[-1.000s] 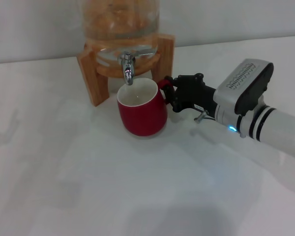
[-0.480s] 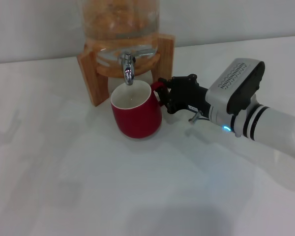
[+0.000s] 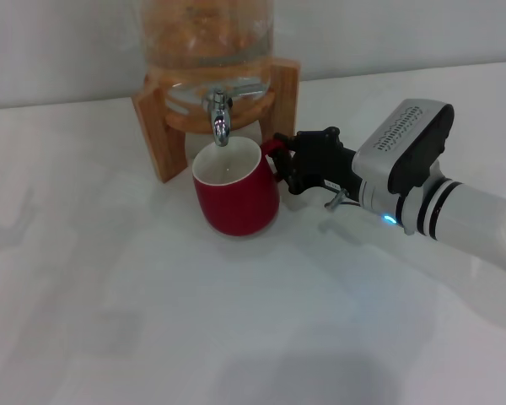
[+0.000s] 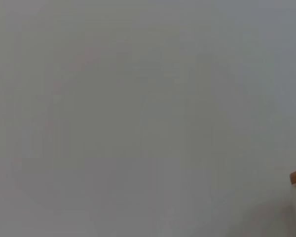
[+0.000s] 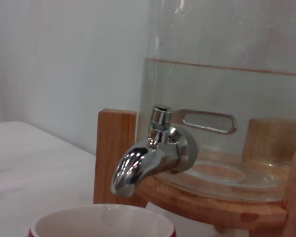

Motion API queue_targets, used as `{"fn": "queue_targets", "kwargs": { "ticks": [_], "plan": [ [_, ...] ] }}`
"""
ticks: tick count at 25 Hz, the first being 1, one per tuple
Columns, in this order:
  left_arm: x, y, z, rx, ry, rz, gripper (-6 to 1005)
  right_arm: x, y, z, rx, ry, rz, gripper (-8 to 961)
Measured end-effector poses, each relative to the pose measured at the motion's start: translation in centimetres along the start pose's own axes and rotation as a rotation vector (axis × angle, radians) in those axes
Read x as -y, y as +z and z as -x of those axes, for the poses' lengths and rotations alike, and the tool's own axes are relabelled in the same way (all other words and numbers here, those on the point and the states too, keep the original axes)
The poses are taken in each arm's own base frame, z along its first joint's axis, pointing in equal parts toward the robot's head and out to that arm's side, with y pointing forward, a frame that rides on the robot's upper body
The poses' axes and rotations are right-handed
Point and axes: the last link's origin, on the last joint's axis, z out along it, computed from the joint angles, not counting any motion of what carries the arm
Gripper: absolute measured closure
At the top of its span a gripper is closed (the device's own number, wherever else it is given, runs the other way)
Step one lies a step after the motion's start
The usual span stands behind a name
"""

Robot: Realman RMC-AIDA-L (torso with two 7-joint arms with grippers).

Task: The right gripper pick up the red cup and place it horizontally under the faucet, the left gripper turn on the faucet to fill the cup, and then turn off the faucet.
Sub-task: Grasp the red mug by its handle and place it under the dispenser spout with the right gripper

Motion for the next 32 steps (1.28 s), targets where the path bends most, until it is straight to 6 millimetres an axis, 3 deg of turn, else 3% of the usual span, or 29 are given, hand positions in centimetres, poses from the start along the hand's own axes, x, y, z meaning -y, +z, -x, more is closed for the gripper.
{"fn": "queue_targets", "kwargs": {
  "ticks": [32],
  "plan": [
    [-0.31,0.09,-0.08,-0.006,0.001,0.020,154,0.97,0.13,-0.46,-0.045,0.018,-0.049,841]
  ]
}}
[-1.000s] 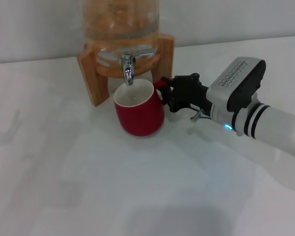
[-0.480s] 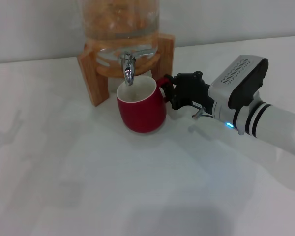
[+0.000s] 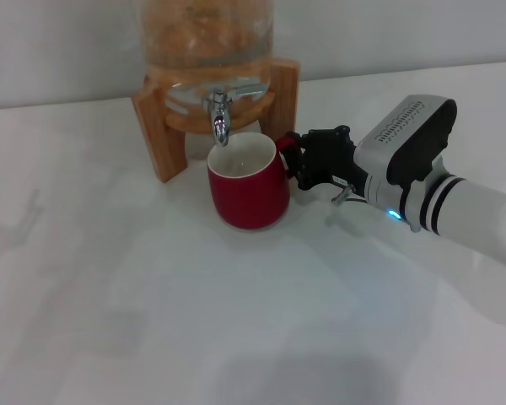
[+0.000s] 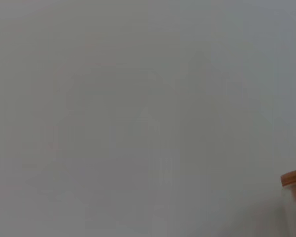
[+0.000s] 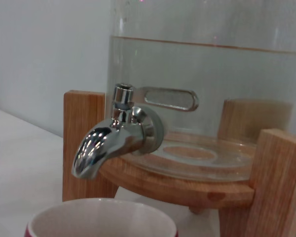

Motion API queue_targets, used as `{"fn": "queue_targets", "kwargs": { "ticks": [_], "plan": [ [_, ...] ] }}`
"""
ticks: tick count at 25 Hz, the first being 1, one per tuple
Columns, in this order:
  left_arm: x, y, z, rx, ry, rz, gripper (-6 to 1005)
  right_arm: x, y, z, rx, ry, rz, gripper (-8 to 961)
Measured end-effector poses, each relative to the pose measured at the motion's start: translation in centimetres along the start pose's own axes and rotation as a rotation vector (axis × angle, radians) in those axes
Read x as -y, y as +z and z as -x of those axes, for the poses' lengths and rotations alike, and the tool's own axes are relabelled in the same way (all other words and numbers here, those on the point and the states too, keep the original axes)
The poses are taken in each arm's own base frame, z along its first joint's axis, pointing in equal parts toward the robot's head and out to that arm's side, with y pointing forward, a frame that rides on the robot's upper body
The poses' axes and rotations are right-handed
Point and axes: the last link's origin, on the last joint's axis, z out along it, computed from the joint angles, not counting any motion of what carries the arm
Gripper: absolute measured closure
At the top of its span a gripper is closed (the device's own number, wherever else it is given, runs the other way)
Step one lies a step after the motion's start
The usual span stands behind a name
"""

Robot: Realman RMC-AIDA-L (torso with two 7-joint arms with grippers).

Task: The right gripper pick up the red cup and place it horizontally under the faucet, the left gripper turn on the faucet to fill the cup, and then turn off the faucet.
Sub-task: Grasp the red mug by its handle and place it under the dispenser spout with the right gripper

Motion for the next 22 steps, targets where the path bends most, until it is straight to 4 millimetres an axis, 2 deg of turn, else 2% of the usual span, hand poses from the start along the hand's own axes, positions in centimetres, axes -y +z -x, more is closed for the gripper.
{"fn": "queue_targets", "kwargs": {
  "ticks": [22],
  "plan": [
    [-0.06,0.19,-0.01,-0.002,-0.001,0.003,154,-0.25,0.00,-0.11,-0.006,-0.010,0.012,806]
  ]
}}
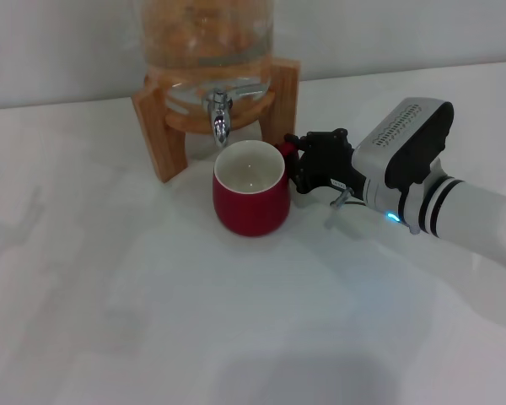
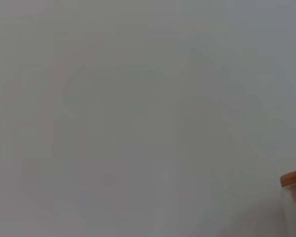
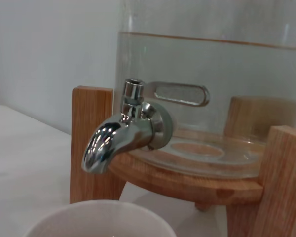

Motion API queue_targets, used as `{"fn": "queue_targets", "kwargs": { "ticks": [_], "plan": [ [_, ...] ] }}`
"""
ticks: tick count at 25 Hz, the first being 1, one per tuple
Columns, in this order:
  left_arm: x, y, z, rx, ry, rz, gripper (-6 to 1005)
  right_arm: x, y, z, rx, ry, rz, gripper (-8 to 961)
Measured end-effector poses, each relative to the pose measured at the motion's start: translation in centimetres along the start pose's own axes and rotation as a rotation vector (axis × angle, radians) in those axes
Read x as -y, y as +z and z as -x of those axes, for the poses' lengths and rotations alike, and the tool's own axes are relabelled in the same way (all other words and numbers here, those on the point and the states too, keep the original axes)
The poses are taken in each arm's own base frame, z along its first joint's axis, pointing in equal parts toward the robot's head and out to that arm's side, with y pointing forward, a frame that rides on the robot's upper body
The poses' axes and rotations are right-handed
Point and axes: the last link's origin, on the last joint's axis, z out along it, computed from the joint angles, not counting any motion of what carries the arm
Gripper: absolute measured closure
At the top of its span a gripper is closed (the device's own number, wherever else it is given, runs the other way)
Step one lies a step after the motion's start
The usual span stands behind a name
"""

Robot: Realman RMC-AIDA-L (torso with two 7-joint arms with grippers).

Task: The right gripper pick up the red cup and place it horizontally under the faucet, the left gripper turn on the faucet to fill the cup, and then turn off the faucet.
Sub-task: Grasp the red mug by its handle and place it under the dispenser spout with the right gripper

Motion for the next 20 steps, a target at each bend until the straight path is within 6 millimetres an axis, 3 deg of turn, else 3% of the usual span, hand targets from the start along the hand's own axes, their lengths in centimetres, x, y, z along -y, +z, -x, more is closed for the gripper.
{"fn": "queue_targets", "kwargs": {
  "ticks": [20],
  "plan": [
    [-0.08,0.00,0.02,0.001,-0.001,0.004,154,0.26,0.39,0.25,-0.013,0.019,-0.020,718]
  ]
}}
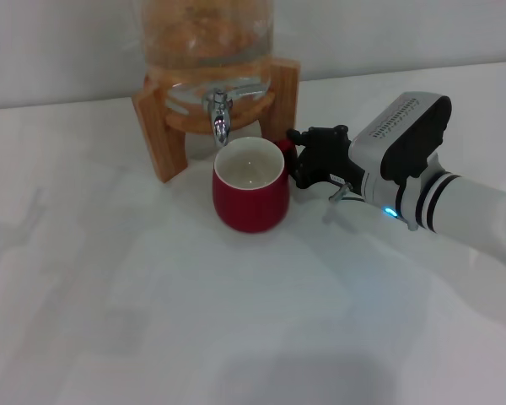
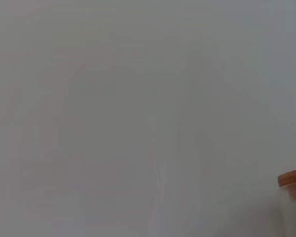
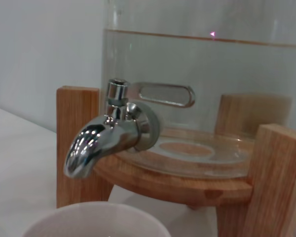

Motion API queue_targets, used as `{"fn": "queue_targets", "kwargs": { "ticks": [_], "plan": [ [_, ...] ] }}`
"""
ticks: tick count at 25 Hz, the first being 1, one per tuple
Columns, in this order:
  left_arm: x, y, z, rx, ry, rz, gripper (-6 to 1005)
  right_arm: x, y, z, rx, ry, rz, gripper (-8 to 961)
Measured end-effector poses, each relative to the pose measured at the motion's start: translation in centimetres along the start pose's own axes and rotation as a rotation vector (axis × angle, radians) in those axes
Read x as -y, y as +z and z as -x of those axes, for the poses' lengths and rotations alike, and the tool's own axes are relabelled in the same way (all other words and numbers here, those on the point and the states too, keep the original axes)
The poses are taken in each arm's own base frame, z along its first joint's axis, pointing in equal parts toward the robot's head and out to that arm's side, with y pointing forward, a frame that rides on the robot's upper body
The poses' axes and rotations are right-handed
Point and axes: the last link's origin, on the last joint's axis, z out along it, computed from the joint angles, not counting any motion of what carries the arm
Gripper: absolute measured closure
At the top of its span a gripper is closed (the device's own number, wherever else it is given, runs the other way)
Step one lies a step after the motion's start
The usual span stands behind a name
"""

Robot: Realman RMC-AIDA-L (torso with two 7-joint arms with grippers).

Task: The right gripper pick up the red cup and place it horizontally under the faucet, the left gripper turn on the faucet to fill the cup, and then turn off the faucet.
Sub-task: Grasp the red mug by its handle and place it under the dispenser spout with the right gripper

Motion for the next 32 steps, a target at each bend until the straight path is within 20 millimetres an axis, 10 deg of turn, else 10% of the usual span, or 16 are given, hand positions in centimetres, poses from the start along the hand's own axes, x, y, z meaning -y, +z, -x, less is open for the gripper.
{"fn": "queue_targets", "kwargs": {
  "ticks": [32],
  "plan": [
    [-0.2,0.1,0.0,-0.003,-0.001,0.009,153,-0.7,0.2,0.0,-0.008,0.006,0.020,714]
  ]
}}
